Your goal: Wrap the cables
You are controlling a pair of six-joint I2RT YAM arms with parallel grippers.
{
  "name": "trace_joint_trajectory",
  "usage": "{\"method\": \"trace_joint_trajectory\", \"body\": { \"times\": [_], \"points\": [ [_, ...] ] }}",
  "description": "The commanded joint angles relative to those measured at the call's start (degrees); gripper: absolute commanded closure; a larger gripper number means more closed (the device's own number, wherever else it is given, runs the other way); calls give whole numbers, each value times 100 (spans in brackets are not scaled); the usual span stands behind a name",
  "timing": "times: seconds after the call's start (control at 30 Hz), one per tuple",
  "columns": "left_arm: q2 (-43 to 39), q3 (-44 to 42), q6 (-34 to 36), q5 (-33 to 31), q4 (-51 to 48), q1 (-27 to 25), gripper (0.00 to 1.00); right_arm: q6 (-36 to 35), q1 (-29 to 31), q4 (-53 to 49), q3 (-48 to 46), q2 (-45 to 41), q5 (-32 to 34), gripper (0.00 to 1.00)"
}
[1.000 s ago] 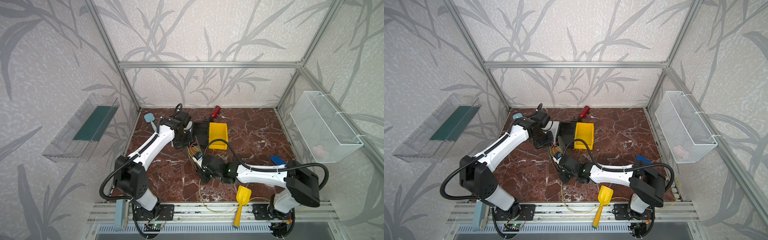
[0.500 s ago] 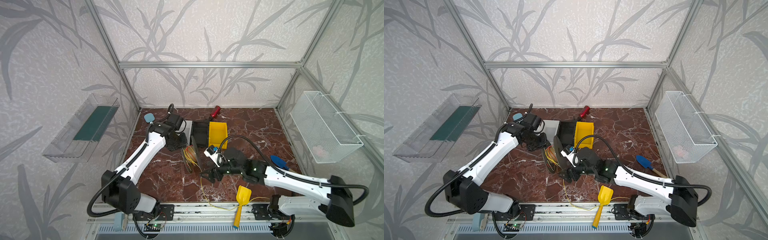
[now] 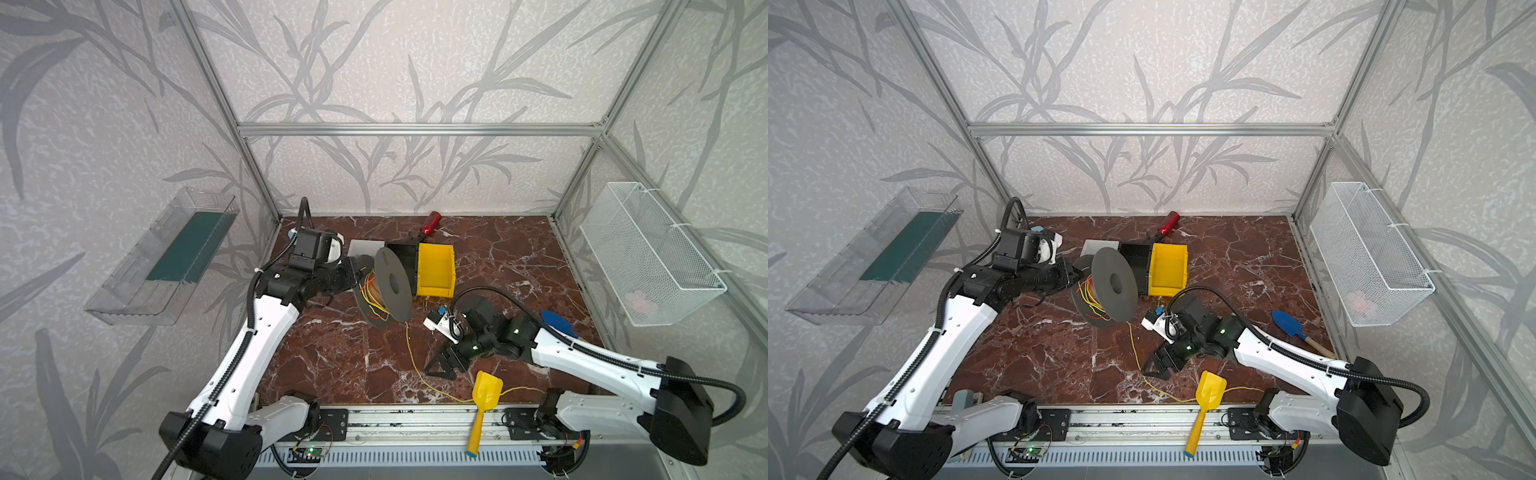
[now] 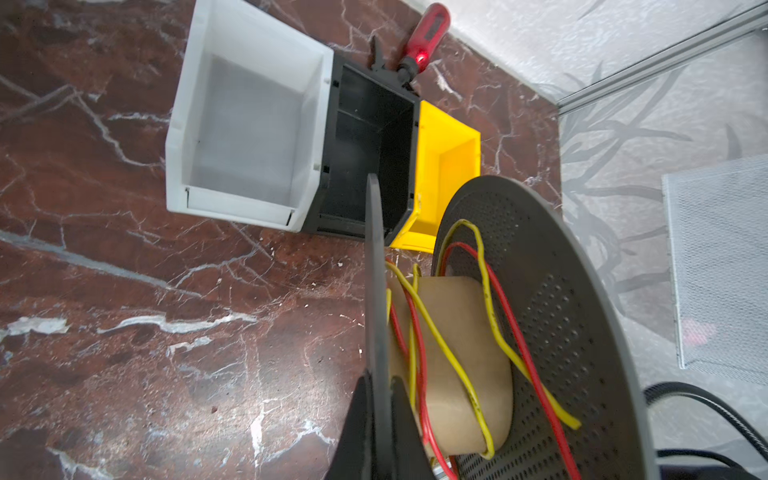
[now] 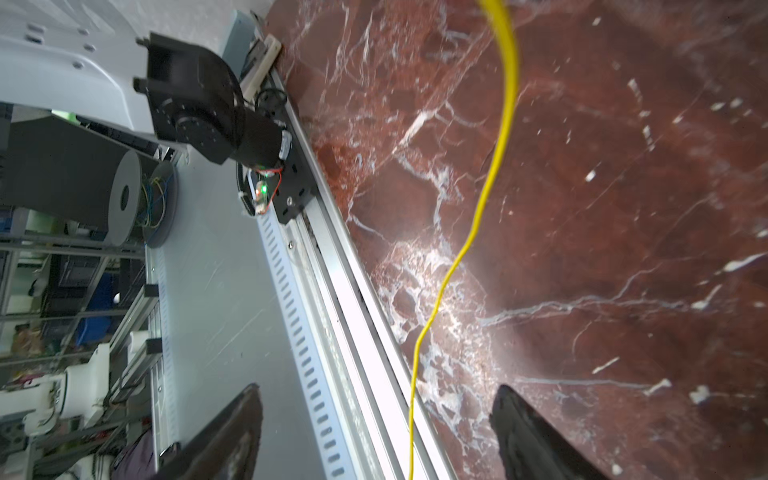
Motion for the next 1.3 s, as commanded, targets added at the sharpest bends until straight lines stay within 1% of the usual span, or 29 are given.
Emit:
{"method": "trace_joint_trajectory", "body": {
  "times": [0.0, 0.2, 0.37, 0.43, 0.53, 0.63, 0.67, 0.7, 0.73, 0.77, 0.8, 0.83, 0.87, 0.9, 0.93, 1.03, 1.1, 1.2, 1.23, 1.27],
  "points": [
    [-379, -122, 140, 632, 804, 188, 100, -81, -12, -58, -133, 100, -549, 14],
    [-616, -429, 133, 1122, 1148, 659, 100, -109, 56, 9, -102, 557, -722, 14],
    [-704, -531, 107, 1385, 1266, 992, 100, -102, 291, -68, -97, 860, -813, 15],
    [-715, -528, 95, 1463, 1318, 1117, 100, -17, 416, -33, -134, 896, -881, 16],
    [-767, -525, -19, 1603, 1497, 1324, 100, 145, 579, 16, -268, 914, -817, 16],
    [-812, -539, -209, 1837, 1719, 1534, 100, 314, 589, 135, -460, 947, -805, 19],
    [-821, -571, -275, 1917, 1800, 1603, 100, 329, 593, 128, -492, 949, -787, 22],
    [-843, -613, -354, 2056, 1914, 1673, 100, 311, 593, 82, -482, 962, -718, 26],
    [-860, -644, -410, 2145, 1982, 1739, 100, 259, 572, -40, -431, 981, -644, 34],
    [-888, -662, -432, 2199, 2012, 1812, 100, 211, 528, -141, -368, 1012, -651, 44],
    [-936, -687, -462, 2292, 2032, 1906, 100, 162, 438, -247, -277, 1052, -662, 62],
    [-993, -719, -507, 2415, 2093, 2011, 100, 122, 314, -369, -202, 1101, -662, 76],
    [-1051, -740, -551, 2517, 2128, 2119, 100, 91, 190, -461, -139, 1134, -662, 84],
    [-1127, -738, -557, 2621, 2129, 2234, 100, 57, -6, -591, -56, 1189, -678, 97],
    [-1193, -726, -552, 2734, 2101, 2346, 100, -7, -244, -745, 53, 1248, -694, 100],
    [-1370, -617, -360, 2970, 1836, 2472, 100, -284, -901, -1380, 552, 1423, -659, 100],
    [-1521, -611, -241, 3086, 1738, 2486, 100, -462, -1217, -1819, 986, 1575, -526, 100],
    [-1741, -615, -78, 3266, 1657, 2498, 100, -600, -1481, -2192, 1555, 1816, -301, 100],
    [-1792, -607, -22, 3430, 1650, 2508, 100, -623, -1559, -2337, 1732, 1902, -66, 100],
    [-1820, -589, 43, 3582, 1624, 2504, 100, -637, -1647, -2431, 1848, 1977, 21, 100]
  ]
}}
